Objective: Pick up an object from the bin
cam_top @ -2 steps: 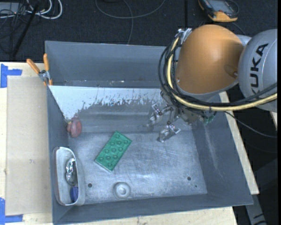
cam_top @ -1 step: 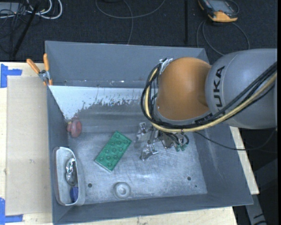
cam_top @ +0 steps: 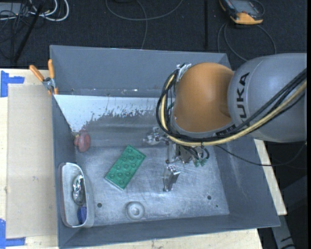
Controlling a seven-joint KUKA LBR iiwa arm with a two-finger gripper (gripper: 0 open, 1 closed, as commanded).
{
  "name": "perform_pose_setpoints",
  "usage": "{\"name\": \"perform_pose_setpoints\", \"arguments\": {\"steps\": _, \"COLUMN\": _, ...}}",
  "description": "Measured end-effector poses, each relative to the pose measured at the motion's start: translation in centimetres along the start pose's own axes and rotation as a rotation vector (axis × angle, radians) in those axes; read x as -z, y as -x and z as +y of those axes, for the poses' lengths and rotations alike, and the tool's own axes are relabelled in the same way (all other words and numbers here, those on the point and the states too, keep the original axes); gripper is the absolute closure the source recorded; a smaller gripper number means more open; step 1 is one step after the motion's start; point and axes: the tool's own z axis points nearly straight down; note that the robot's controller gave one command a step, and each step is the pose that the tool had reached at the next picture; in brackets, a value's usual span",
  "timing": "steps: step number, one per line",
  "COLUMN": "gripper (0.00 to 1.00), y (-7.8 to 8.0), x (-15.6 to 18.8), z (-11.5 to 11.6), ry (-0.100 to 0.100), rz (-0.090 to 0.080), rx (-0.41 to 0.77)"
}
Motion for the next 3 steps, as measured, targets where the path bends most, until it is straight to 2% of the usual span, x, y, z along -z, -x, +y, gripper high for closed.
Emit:
{"name": "perform_pose_setpoints", "arguments": {"steps": 1, "gripper": 0.00, "y": 7.8, "x": -10.7, "z": 4.4, "ry": 0.000, "rz": -0.008, "rx": 0.005}}
{"name": "perform_pose_setpoints", "arguments": {"steps": 2, "gripper": 1.00, "y": 8.0, "x": -10.3, "z": 4.4, "ry": 0.000, "rz": -0.011, "rx": 0.006}}
{"name": "perform_pose_setpoints", "arguments": {"steps": 3, "gripper": 1.00, "y": 8.4, "x": 5.0, "z": 5.9, "ry": 0.000, "rz": -0.012, "rx": 0.070}}
